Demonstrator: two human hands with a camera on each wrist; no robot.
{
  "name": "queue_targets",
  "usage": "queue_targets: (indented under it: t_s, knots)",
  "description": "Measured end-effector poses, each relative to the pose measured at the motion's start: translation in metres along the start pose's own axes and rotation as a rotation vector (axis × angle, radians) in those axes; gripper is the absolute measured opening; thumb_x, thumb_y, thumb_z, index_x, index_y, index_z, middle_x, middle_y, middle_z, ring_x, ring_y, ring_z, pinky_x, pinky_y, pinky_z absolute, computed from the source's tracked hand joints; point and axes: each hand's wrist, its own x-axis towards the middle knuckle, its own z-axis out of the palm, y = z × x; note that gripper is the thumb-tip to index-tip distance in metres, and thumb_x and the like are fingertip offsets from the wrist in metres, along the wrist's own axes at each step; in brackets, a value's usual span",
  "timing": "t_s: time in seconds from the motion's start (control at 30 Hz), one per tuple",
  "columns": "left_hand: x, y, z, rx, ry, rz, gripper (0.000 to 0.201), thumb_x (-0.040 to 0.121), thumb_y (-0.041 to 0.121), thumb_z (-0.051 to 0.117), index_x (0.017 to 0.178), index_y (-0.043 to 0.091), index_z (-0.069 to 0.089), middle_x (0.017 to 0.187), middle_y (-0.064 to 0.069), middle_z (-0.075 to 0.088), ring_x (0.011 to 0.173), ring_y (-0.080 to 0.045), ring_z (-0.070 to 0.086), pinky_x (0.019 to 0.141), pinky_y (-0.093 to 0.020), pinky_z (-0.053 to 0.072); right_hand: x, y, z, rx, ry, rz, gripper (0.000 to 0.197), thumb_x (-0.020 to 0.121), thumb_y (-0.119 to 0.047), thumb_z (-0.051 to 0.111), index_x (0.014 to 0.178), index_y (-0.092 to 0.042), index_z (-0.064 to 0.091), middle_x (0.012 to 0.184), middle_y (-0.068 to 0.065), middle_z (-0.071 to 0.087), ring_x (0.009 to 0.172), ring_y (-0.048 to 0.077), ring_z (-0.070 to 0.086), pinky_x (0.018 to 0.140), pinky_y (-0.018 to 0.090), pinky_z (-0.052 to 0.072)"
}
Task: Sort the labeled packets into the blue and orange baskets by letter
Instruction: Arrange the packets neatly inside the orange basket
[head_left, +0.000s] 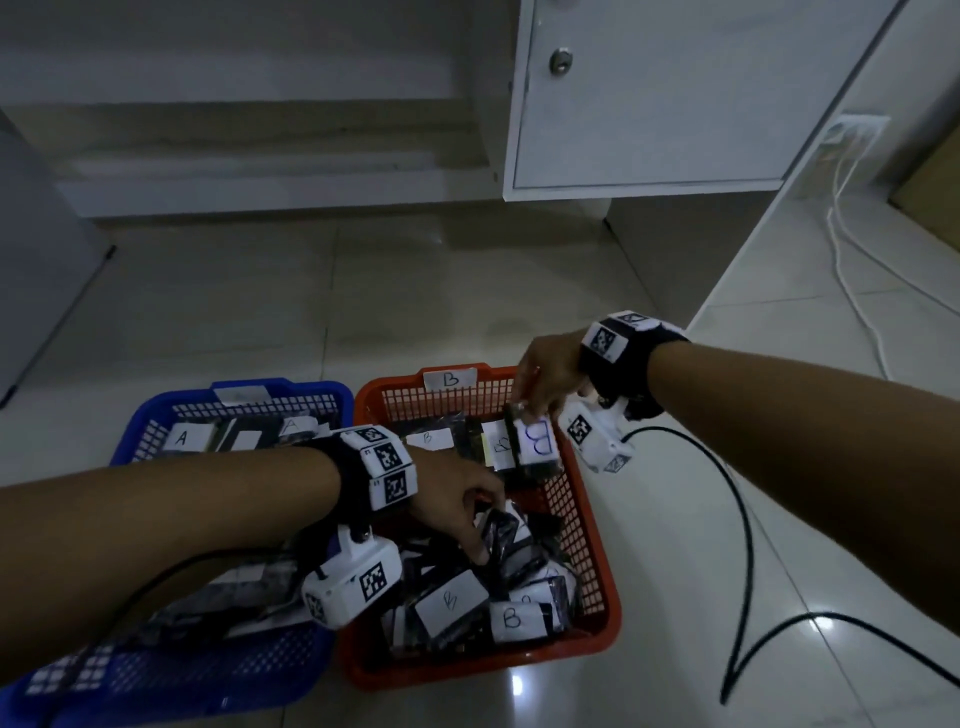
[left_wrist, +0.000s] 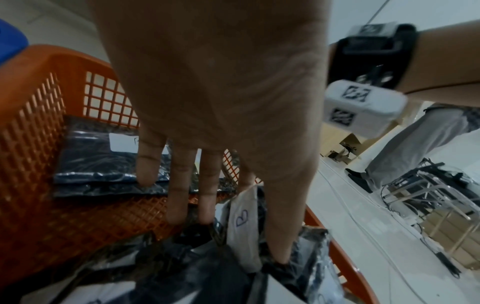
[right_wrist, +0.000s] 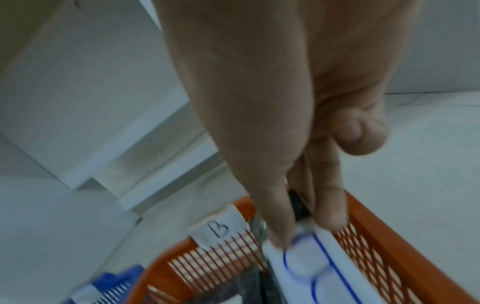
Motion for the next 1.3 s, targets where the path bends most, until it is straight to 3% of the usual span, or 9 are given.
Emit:
queue_targets:
  t_s: [0.17,0.27,0.43,0.57,0.7,0.8,1.0,1.2,1.3]
  knots:
    - [0.004,-0.005,-0.003,-0.014,-0.012,0.021,0.063,0.078,0.055,0.076,0.131,0.037,0.048,0.112,0.008,0.064,0.106,-0.015,0.059,0.094,-0.034,0.050,0.051,-0.001,0.020,0.037,0.142,0.040,0.028,0.083,-0.019,0.079,0.108,-0.008,0.075,0.087,0.007,0.077,0.068,0.017,0.075,0.056,0.028,0.061]
    - [0.007,-0.008,-0.004,-0.024,-0.026,0.028,0.065,0.078,0.056,0.077,0.132,0.035,0.048,0.105,0.012,0.064,0.104,-0.014,0.060,0.095,-0.035,0.050,0.068,0.000,0.031,0.011,0.207,0.044,0.026,0.079,-0.017,0.080,0.102,-0.004,0.073,0.082,0.010,0.076,0.064,0.019,0.074,0.060,0.038,0.063]
    - [0.011,-0.011,-0.005,-0.035,-0.014,0.039,0.063,0.077,0.055,0.077,0.130,0.034,0.051,0.094,0.016,0.061,0.102,-0.014,0.059,0.084,-0.027,0.049,0.076,0.001,0.034,-0.117,0.328,0.084,0.028,0.076,-0.016,0.081,0.099,-0.008,0.069,0.082,0.007,0.069,0.068,0.022,0.069,0.065,0.037,0.062]
    - [0.012,-0.011,-0.006,-0.041,-0.018,0.038,0.063,0.076,0.056,0.078,0.129,0.035,0.051,0.091,0.018,0.057,0.100,-0.013,0.057,0.083,-0.028,0.048,0.063,-0.001,0.036,-0.150,0.360,0.094,0.015,0.088,-0.010,0.068,0.101,-0.002,0.067,0.090,0.013,0.067,0.072,0.026,0.063,0.063,0.030,0.053]
    - [0.012,-0.011,-0.005,-0.045,-0.009,0.044,0.065,0.077,0.054,0.078,0.132,0.034,0.051,0.088,0.021,0.053,0.090,-0.007,0.054,0.081,-0.027,0.046,0.056,-0.005,0.045,-0.093,0.347,0.004,0.031,0.086,-0.031,0.074,0.105,-0.008,0.066,0.093,0.008,0.067,0.076,0.023,0.064,0.072,0.033,0.057]
    - [0.010,-0.010,-0.005,-0.047,-0.005,0.051,0.063,0.078,0.052,0.078,0.132,0.033,0.051,0.086,0.023,0.049,0.082,0.000,0.048,0.082,-0.027,0.044,0.056,-0.007,0.056,-0.094,0.322,-0.034,0.033,0.080,-0.036,0.081,0.102,-0.021,0.062,0.099,0.004,0.070,0.075,0.019,0.060,0.068,0.028,0.050]
    - [0.005,-0.008,-0.004,-0.026,-0.004,0.053,0.065,0.079,0.054,0.076,0.134,0.035,0.048,0.086,0.023,0.049,0.094,-0.012,0.052,0.084,-0.028,0.044,0.055,-0.013,0.063,-0.057,0.376,0.007,0.049,0.074,-0.029,0.086,0.115,-0.018,0.062,0.108,0.004,0.069,0.093,0.023,0.067,0.081,0.031,0.055]
    - [0.005,-0.010,-0.003,-0.027,0.000,0.051,0.067,0.079,0.055,0.076,0.135,0.035,0.046,0.086,0.025,0.044,0.097,-0.014,0.050,0.086,-0.027,0.042,0.056,-0.019,0.056,-0.077,0.343,0.022,0.040,0.074,-0.032,0.085,0.100,-0.017,0.058,0.092,0.003,0.067,0.073,0.019,0.063,0.066,0.031,0.057]
    - [0.006,-0.010,-0.003,-0.027,0.004,0.052,0.065,0.080,0.052,0.076,0.135,0.033,0.047,0.085,0.024,0.045,0.095,-0.013,0.050,0.085,-0.026,0.041,0.053,-0.022,0.045,-0.031,0.342,-0.018,0.036,0.074,-0.031,0.084,0.101,-0.017,0.064,0.090,0.001,0.067,0.078,0.021,0.068,0.066,0.032,0.059]
